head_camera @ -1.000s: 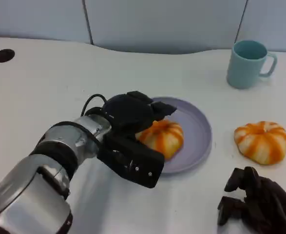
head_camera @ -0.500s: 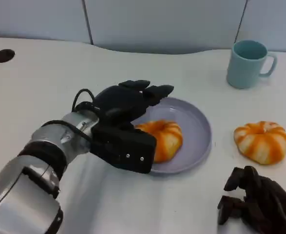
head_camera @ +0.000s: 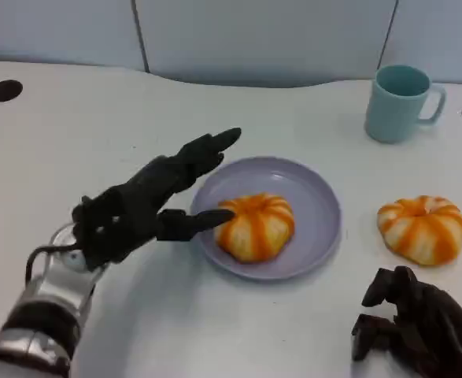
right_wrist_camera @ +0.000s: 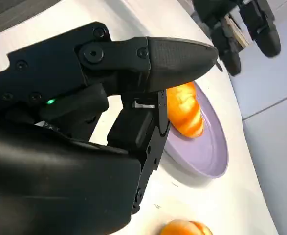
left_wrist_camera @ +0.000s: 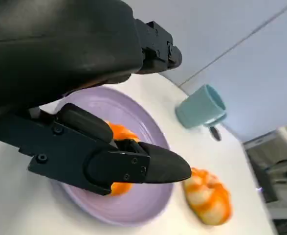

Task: Grasp the bread from the table and place it into the plate.

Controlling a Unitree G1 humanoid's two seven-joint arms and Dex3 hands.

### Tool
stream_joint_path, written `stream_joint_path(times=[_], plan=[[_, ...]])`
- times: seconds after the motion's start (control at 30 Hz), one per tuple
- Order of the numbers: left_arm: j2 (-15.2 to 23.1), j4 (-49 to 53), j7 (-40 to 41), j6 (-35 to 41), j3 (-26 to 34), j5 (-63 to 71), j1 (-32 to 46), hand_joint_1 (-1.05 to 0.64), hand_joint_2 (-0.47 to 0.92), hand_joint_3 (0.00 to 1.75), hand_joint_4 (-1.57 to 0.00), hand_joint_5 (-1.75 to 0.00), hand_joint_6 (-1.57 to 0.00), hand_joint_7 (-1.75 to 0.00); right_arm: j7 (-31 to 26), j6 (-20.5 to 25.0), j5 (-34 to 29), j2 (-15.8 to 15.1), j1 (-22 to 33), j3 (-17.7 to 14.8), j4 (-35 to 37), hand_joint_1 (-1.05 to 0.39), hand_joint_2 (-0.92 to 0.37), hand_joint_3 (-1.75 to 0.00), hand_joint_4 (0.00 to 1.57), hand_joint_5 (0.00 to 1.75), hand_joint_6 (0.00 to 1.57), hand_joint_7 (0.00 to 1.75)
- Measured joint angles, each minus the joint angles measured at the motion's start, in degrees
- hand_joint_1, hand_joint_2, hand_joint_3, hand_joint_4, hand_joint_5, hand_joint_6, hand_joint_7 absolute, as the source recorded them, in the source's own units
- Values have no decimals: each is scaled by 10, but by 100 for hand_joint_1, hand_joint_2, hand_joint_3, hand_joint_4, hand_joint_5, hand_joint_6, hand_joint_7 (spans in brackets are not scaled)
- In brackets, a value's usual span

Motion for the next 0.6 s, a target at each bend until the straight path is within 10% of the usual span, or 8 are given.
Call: stream_joint_path(times=[0.23, 0.6], plan=[[-38, -111, -93, 43, 75, -140, 88, -62, 92, 21, -58, -54, -58, -9, 0, -1, -1, 1, -4, 1, 5, -45, -92, -47, 125, 119, 112, 114], [-68, -375, -118, 343, 140, -319, 261, -34, 92, 33, -65, -109, -85, -17, -7, 4, -1, 2, -6, 0, 4, -45, -92, -46, 127, 118, 113, 111]])
